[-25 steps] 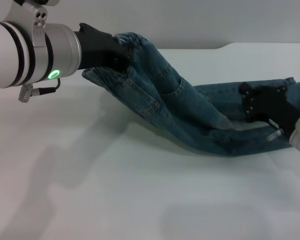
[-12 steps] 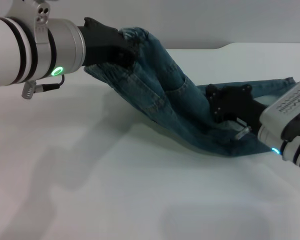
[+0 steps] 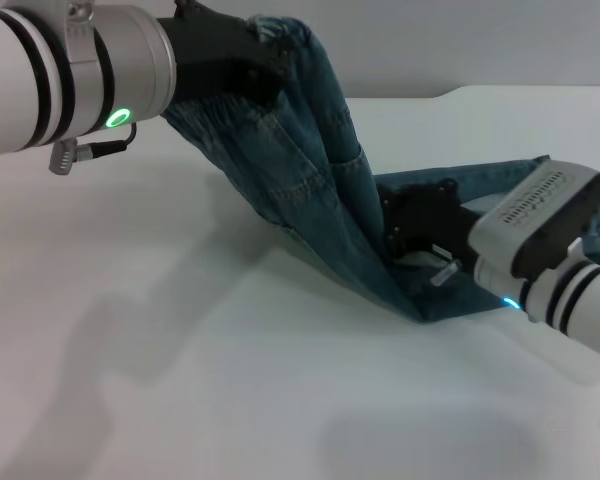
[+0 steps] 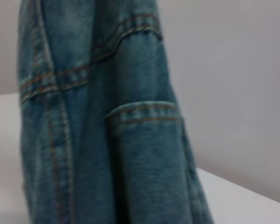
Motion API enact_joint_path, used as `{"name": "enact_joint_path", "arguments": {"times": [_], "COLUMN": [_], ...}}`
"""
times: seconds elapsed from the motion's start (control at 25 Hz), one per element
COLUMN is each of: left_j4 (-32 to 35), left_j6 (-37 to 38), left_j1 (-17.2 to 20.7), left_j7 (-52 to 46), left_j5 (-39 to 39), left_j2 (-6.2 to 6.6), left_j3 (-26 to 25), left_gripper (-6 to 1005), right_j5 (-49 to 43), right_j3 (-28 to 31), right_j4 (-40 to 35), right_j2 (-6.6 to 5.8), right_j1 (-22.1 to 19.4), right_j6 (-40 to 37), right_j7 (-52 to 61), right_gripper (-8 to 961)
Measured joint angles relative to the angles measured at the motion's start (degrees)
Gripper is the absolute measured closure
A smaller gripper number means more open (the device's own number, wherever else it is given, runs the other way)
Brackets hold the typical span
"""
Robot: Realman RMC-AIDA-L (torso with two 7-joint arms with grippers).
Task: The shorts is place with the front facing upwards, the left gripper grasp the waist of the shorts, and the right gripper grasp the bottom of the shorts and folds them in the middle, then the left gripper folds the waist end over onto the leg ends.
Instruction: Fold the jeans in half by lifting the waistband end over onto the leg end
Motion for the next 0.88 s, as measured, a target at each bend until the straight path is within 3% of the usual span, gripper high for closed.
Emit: {"name": "enact_joint_path", "arguments": {"times": [0.72, 0.88], "left_j4": [0.0, 0.1], "left_j6": [4.1, 4.6], "left_j1": [-0.2, 0.3], "left_j7": [2.2, 2.2], "left_j5": [-4.7, -4.7], "left_j2": [-0.05, -0.01], "left_j3": [1.2, 1.3], "left_gripper": [917, 916], "right_j5": [11.7, 13.3], "right_j3": [-14.5, -14.2], "right_j4": [3.0, 3.7], "right_j2": [0.0, 0.01], "right_j1": [7.3, 6.3], "right_j6": [-8.7, -9.0], "right_j7": [2.0, 1.0], "right_gripper": [954, 954]}}
